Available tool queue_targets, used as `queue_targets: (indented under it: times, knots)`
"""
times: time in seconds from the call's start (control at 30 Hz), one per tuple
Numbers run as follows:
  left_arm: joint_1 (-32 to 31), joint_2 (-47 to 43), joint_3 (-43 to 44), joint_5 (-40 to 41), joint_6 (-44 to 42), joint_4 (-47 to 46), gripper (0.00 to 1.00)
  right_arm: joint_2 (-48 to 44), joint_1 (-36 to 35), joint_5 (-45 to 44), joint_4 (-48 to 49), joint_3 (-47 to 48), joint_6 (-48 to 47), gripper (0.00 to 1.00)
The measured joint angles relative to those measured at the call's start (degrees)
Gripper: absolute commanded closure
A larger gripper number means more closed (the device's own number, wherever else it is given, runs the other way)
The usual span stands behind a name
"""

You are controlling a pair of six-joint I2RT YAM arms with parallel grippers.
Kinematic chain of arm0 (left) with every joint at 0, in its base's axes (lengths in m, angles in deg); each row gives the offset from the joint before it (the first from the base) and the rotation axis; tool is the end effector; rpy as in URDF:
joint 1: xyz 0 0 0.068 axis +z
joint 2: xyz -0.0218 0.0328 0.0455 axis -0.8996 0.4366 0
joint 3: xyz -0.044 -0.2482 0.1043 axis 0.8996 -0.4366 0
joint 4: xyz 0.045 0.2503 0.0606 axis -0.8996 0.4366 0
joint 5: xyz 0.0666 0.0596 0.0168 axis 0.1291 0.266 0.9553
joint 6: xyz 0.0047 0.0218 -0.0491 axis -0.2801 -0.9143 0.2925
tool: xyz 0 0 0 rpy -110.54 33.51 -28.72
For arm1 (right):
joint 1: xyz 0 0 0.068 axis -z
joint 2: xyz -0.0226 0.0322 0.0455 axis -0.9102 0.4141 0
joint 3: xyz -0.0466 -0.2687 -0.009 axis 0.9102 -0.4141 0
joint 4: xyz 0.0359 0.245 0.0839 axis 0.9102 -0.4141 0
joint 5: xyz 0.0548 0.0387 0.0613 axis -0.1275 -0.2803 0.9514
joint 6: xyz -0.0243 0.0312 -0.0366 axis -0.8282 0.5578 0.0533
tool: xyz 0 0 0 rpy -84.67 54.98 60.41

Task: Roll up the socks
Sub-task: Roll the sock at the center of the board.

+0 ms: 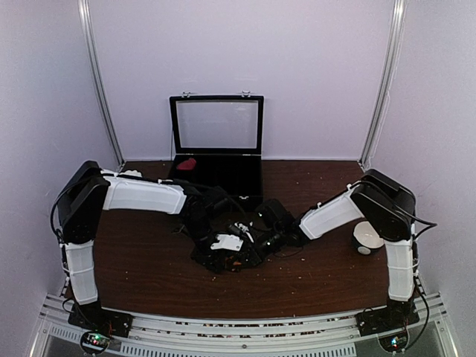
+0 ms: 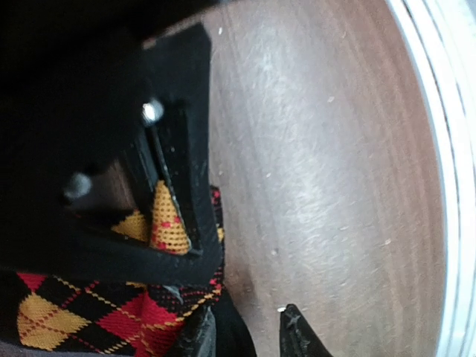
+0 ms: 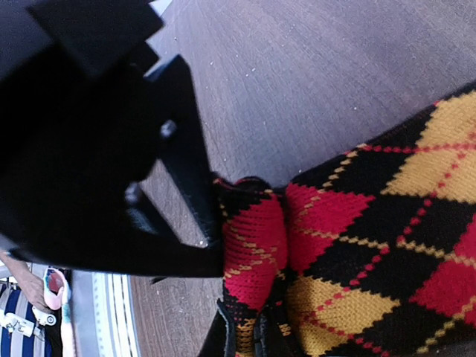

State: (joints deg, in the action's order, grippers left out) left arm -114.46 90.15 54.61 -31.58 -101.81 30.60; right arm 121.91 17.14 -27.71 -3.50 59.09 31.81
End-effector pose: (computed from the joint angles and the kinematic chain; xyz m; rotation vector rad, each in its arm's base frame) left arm 0.2265 -0.2951 0.1566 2.2214 1.9939 -0.6184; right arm 0.2437 0.3168 0.0974 -1.1945 2.2969 1.5711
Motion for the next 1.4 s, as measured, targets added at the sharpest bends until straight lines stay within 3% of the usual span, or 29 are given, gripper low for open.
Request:
queue_targets:
  times: [0.47, 0.53, 0.77, 0.9, 1.3, 1.4]
  knots:
    - [-0.92, -1.66, 0.02, 5.68, 1.09, 0.17, 0.62, 0.72, 0.81, 1.57, -1.09, 1.05, 1.55, 1.0]
    - [-1.11, -3.41, 0.07, 5.14, 1.42, 0.68, 0.43, 0.83, 0.87, 1.79, -1.07, 1.05, 1.92, 1.0]
    - [-1.14, -6.91, 0.11, 4.9, 1.68, -0.81, 0.39, 1.31, 0.98, 2.75, -1.46, 1.7, 2.82, 1.0]
    - [-1.14, -4.96, 0.07, 6.64, 1.84, -3.26, 0.47, 1.44, 1.07, 3.02, -1.6, 1.84, 3.41, 1.0]
    - [-0.13, 1.09, 2.95, 4.87, 0.55, -2.16, 1.0, 1.55, 1.25, 3.69, -1.16, 1.62, 5.05, 1.0]
    - [0.83, 2.93, 5.49, 2.05, -0.2, 0.7, 1.0, 1.46, 1.42, 3.89, -0.72, 1.22, 5.64, 0.99]
